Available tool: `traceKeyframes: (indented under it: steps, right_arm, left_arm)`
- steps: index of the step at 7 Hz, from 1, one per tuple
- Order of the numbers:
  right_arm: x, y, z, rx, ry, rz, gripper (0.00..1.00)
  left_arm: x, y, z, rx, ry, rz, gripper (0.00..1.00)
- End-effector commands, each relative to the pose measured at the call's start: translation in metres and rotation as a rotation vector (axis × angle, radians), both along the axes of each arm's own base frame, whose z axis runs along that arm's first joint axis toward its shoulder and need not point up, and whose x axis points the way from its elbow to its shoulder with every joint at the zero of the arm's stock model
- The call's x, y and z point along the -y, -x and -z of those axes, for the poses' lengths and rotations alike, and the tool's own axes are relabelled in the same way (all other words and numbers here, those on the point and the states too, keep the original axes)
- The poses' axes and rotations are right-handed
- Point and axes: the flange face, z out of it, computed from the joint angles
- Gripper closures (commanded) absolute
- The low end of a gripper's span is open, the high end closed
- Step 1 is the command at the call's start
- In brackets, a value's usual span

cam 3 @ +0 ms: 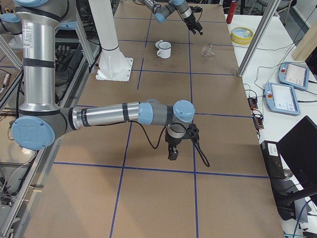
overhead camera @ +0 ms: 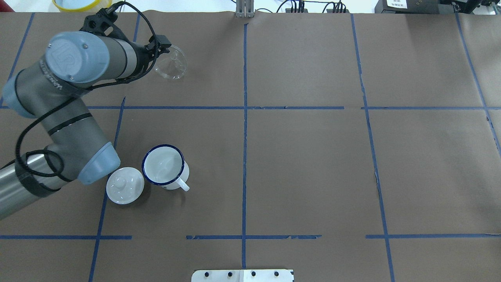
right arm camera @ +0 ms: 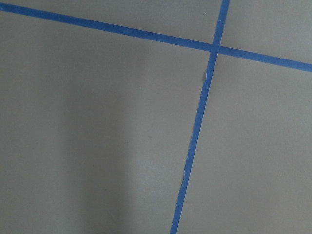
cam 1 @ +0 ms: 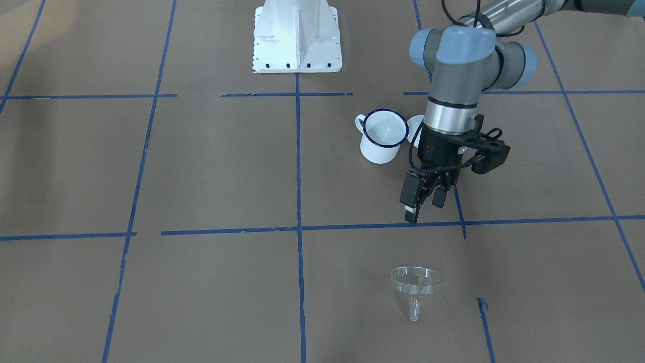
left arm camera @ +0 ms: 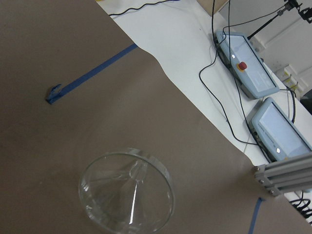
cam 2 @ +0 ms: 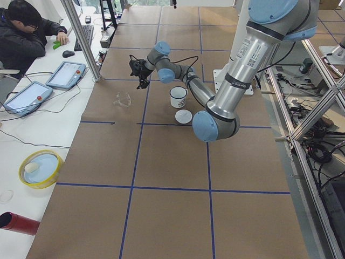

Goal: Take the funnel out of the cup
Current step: 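Open the left gripper to release the glass funnel and withdraw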

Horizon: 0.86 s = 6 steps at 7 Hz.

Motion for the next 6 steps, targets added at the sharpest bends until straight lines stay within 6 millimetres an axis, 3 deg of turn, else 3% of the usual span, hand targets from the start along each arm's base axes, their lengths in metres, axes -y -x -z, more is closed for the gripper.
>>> traceKeyframes:
  steps: [1, 2, 3, 4, 5, 6]
  right_arm:
    - [0.000, 0.000, -0.001, 0.000, 0.002, 0.000, 0.00]
    - [0.000, 0.000, -0.001, 0.000, 0.002, 0.000, 0.00]
    - [0.000, 0.000, -0.001, 0.000, 0.002, 0.000, 0.00]
    - [0.000, 0.000, -0.001, 0.000, 0.002, 0.000, 0.00]
    - [0.000, 0.000, -0.001, 0.000, 0.002, 0.000, 0.00]
    - [0.000, 0.000, 0.000, 0.000, 0.000, 0.000, 0.00]
  left_arm:
    - [-0.050, 0.069, 0.018, 0.175, -0.027, -0.288, 0.00]
    - [-0.100, 0.108, -0.010, 0.192, -0.077, -0.420, 0.00]
    - [-0.135, 0.135, -0.023, 0.173, -0.108, -0.467, 0.00]
    - [-0.152, 0.123, -0.036, 0.171, -0.101, -0.515, 0.00]
    - [-0.164, 0.090, -0.052, 0.182, -0.061, -0.576, 0.00]
    - [-0.176, 0.044, -0.080, 0.208, -0.007, -0.641, 0.01]
